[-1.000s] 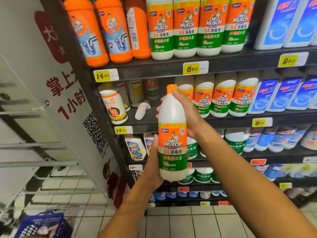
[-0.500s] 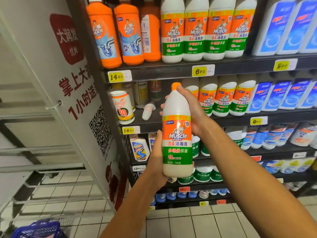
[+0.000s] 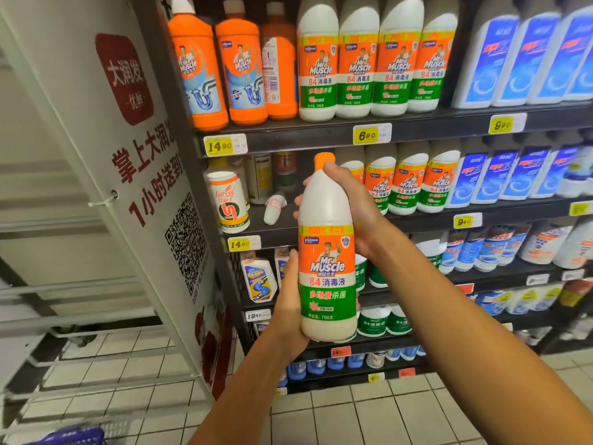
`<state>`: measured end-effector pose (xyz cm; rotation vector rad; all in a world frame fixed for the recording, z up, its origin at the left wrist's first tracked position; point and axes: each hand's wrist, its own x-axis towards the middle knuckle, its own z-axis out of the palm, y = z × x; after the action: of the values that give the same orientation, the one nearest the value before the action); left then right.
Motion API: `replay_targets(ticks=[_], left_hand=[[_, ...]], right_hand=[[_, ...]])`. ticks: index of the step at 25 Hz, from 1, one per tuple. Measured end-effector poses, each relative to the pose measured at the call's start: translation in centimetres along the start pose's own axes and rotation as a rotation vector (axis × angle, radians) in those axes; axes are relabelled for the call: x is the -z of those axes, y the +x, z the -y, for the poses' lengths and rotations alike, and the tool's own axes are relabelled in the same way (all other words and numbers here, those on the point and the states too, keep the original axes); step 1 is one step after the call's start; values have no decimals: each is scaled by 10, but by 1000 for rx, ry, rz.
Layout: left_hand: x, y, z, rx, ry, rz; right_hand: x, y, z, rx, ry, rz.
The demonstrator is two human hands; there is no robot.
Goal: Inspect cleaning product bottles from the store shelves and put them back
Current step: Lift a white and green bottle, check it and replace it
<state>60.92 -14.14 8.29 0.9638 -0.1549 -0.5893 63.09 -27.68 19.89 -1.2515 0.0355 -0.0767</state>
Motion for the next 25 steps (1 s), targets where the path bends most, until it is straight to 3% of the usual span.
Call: replay_targets(ticks=[5, 7, 10, 13, 17, 19, 23, 25], left_hand=[[-11, 13, -4, -53, 205, -264], [-19, 18, -1, -115, 331, -311], [-26, 25, 1, -138, 368, -363], [-27, 30, -7, -33, 211, -191], [-44, 25, -9, 273, -20, 238], [-50, 26, 0, 314, -45, 375], [-56, 33, 14, 358, -26, 442], [-62, 35, 15, 337, 15, 342]], right_hand=[[-18, -6, 2, 378, -504, -397], [-22, -4, 3, 376, -491, -452], [-11, -2, 9, 244, -358, -360], [14, -1, 23, 148, -337, -171], [37, -2, 34, -49, 45, 78], [43, -2, 37, -75, 132, 158], [51, -4, 42, -21, 95, 167], [55, -5, 48, 6, 36, 129]])
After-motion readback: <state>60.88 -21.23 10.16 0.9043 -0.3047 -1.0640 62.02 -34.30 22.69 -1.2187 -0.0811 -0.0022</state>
